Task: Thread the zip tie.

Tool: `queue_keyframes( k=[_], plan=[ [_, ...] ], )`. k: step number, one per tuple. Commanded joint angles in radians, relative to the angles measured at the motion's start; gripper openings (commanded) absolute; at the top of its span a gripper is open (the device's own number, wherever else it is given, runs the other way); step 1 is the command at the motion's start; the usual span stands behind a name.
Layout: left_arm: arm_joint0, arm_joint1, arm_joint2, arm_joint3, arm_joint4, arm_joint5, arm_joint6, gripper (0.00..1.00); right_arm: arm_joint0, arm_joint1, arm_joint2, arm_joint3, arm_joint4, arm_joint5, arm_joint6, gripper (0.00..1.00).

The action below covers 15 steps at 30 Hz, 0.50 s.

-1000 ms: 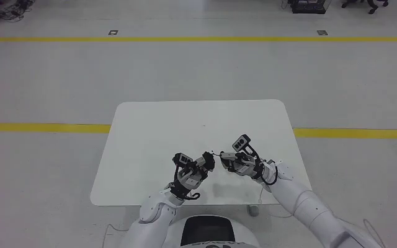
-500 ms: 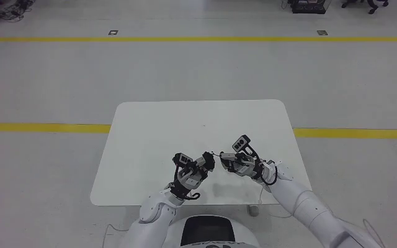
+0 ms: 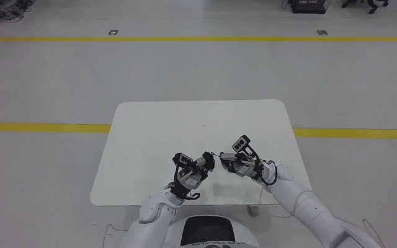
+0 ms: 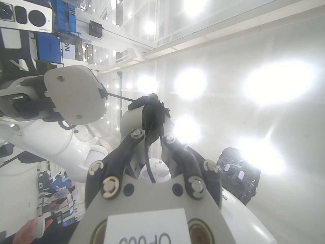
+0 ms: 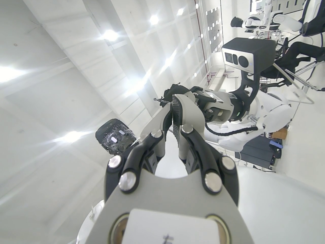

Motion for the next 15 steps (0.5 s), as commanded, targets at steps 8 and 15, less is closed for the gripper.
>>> queue_keyframes(
  k=[8,15],
  plan=[
    [0.000,0.000,0.000,0.000,0.000,0.000,0.000,0.00,0.000,0.001,0.001,0.004,-0.004,0.007,0.000,0.00],
    [0.000,0.000,0.000,0.000,0.000,0.000,0.000,0.00,0.001,-0.001,-0.001,0.010,-0.004,0.010,0.000,0.00]
  ],
)
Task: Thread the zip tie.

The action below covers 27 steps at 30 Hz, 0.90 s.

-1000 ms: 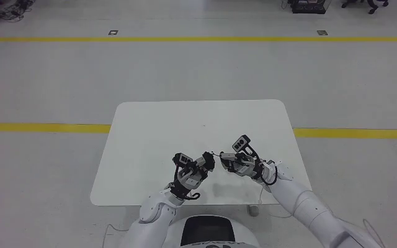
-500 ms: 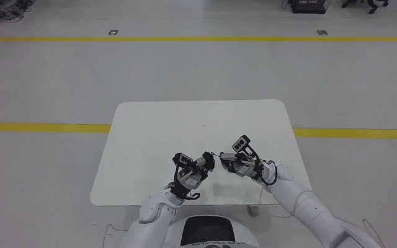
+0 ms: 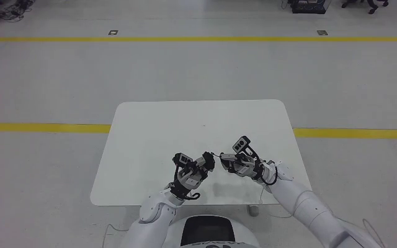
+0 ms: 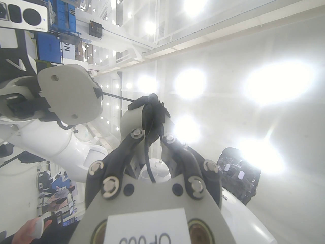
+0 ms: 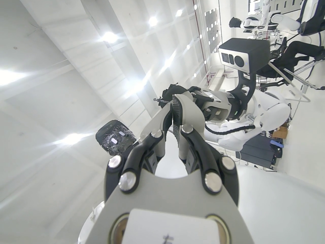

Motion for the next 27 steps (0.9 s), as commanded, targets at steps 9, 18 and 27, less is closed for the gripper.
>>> queue_keyframes(
  k=[9,18,27],
  plan=[
    [0.000,0.000,0.000,0.000,0.000,0.000,0.000,0.00,0.003,-0.002,-0.003,0.007,-0.002,0.001,0.000,0.00],
    [0.000,0.000,0.000,0.000,0.000,0.000,0.000,0.00,0.005,-0.005,-0.006,0.014,-0.001,0.001,0.000,0.00],
    [0.000,0.000,0.000,0.000,0.000,0.000,0.000,0.00,0.005,-0.006,-0.008,0.017,-0.002,0.001,0.000,0.00]
  ],
)
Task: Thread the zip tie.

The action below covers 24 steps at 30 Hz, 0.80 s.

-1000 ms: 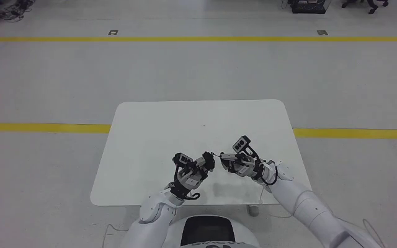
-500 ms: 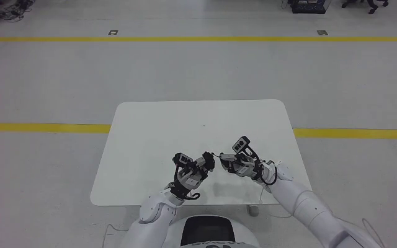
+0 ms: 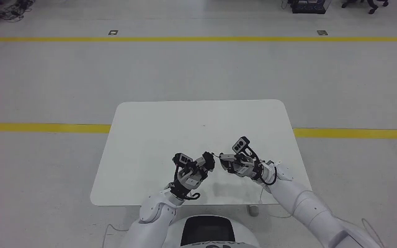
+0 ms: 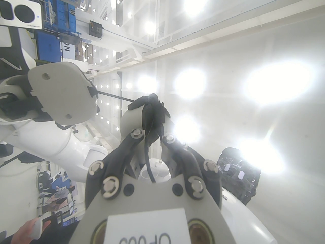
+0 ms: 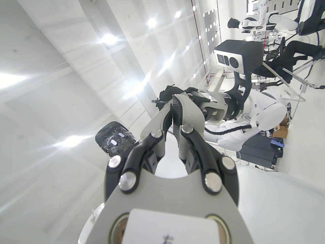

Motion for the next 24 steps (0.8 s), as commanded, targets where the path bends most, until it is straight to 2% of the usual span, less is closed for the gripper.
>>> queue_keyframes(
  k=[1,24],
  plan=[
    [0.000,0.000,0.000,0.000,0.000,0.000,0.000,0.00,0.000,0.000,0.000,0.001,0.000,0.000,0.000,0.00],
    [0.000,0.000,0.000,0.000,0.000,0.000,0.000,0.00,0.000,-0.003,-0.005,0.009,-0.004,0.000,0.000,0.00]
  ],
)
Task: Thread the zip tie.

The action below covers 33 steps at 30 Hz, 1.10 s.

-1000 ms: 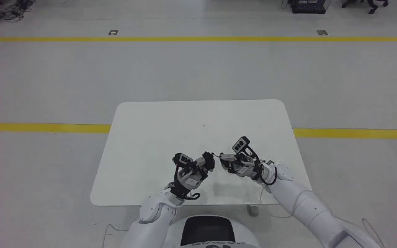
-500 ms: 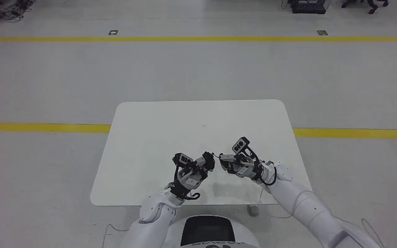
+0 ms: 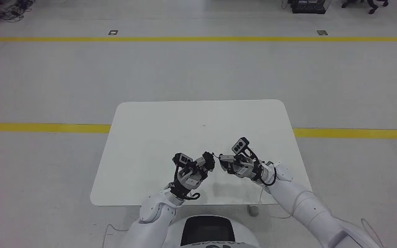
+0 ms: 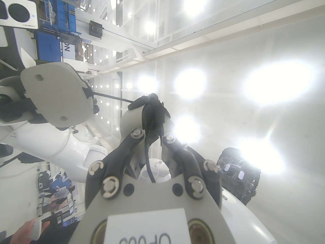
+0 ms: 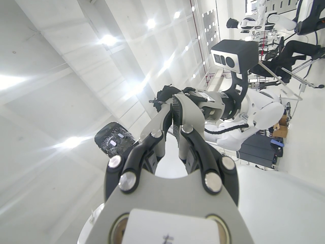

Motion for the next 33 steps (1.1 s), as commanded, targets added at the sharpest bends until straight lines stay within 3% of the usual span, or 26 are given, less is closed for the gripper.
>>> queue_keyframes(
  k=[1,33],
  plan=[
    [0.000,0.000,0.000,0.000,0.000,0.000,0.000,0.00,0.000,0.000,-0.001,0.001,0.000,0.001,0.000,0.00],
    [0.000,0.000,0.000,0.000,0.000,0.000,0.000,0.00,0.005,-0.005,-0.009,0.019,-0.004,0.006,0.000,0.00]
  ],
)
